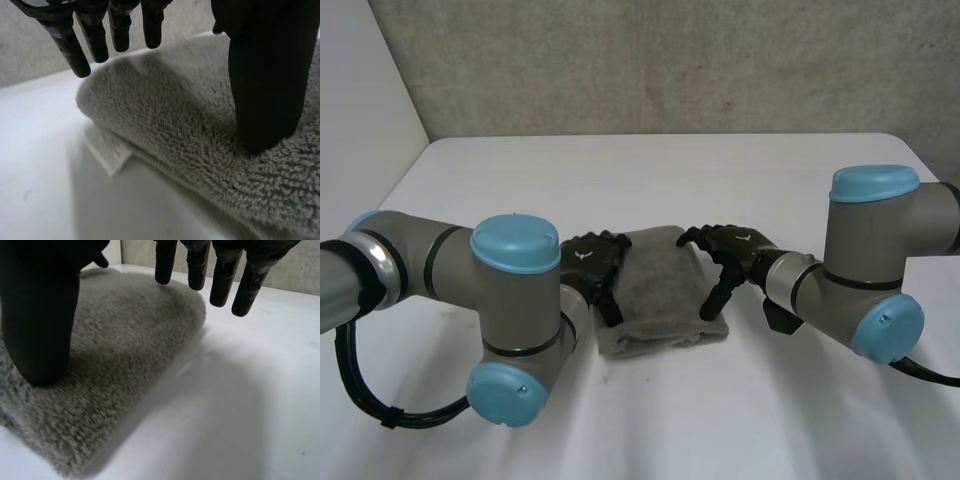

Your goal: Fold the towel.

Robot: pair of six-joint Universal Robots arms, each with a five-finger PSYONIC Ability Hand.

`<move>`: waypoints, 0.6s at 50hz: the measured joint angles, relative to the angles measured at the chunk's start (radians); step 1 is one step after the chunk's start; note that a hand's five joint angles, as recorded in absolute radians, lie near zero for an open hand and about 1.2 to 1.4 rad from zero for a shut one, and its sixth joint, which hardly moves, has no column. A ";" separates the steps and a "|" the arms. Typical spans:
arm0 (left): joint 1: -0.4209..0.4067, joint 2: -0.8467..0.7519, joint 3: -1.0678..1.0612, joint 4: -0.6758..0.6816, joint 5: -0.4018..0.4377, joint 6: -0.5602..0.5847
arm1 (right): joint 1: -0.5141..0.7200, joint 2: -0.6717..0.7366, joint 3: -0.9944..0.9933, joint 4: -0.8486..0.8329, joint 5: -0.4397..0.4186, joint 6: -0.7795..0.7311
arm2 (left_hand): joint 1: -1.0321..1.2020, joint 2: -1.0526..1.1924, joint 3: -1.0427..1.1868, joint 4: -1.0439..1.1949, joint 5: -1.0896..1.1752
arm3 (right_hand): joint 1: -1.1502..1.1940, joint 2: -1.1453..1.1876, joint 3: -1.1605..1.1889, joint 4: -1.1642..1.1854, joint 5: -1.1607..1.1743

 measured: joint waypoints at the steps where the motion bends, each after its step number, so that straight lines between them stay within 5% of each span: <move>1: 0.001 -0.001 -0.001 -0.005 0.000 -0.002 | 0.001 0.004 -0.003 0.002 0.001 -0.006 | 0.000 0.000 0.000 0.000 0.000 | 0.000 0.000 0.000 0.000 0.000; 12: 0.008 0.141 -0.013 -0.035 0.002 -0.001 | 0.001 -0.129 -0.033 0.036 0.020 -0.042 | -0.013 -0.016 -0.015 -0.015 -0.005 | 0.000 0.000 0.000 0.000 -0.004; 18: 0.025 0.400 0.000 -0.051 -0.001 -0.003 | -0.018 -0.446 -0.032 0.030 0.190 -0.022 | -0.013 -0.018 -0.016 -0.016 -0.005 | -0.004 0.000 0.000 0.000 -0.004; 30: 0.179 0.712 0.033 -0.275 -0.005 -0.004 | -0.044 -0.662 -0.005 0.097 0.394 -0.029 | -0.013 -0.018 -0.016 -0.016 -0.005 | -0.005 0.000 0.000 0.000 -0.005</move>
